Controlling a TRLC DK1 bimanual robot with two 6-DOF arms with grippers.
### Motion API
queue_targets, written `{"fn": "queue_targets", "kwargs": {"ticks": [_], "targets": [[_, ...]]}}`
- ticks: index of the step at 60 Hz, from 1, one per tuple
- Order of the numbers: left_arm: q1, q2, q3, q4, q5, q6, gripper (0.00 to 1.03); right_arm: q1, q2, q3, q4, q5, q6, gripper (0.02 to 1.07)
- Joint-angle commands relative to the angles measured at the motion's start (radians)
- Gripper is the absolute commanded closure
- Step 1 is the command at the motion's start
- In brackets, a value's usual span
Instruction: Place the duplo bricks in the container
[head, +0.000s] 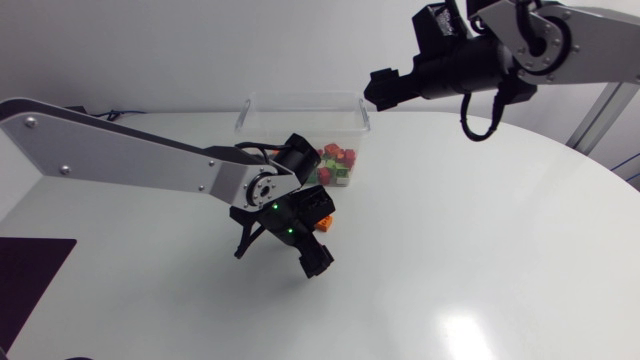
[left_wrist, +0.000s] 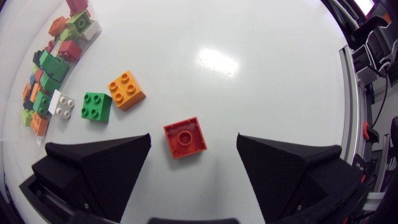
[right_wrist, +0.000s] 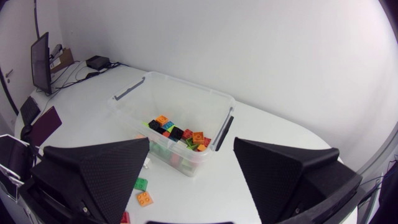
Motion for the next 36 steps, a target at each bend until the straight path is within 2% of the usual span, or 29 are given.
{"fn": "queue_targets", "kwargs": {"ticks": [1,5,8,21,25,33,36], "targets": [[-0.014,0.038,0.044,-0.014,-0.025,-0.051,0.12,-0.011,-0.060,-0.077,0.015,-0.012,-0.014,0.07],[-0.020,0.059,0.058,-0.022,-0.039,-0.064,0.12,-0.013,-0.094,-0.117,0.015,-0.017,-0.012,0.07],[-0.022,0.077,0.067,-0.023,-0.053,-0.078,0.17,-0.013,-0.118,-0.149,0.017,-0.018,-0.012,0.07],[-0.028,0.128,0.094,-0.032,-0.076,-0.094,0.24,-0.011,-0.192,-0.255,0.029,-0.027,-0.006,0.07],[-0.026,0.136,0.101,-0.038,-0.076,-0.097,0.39,-0.010,-0.200,-0.273,0.032,-0.027,-0.006,0.07],[-0.025,0.133,0.103,-0.066,-0.076,-0.094,0.78,-0.002,-0.201,-0.313,0.043,-0.027,-0.005,0.07],[-0.023,0.122,0.097,-0.080,-0.076,-0.091,0.80,0.001,-0.200,-0.329,0.049,-0.029,-0.006,0.07]]}}
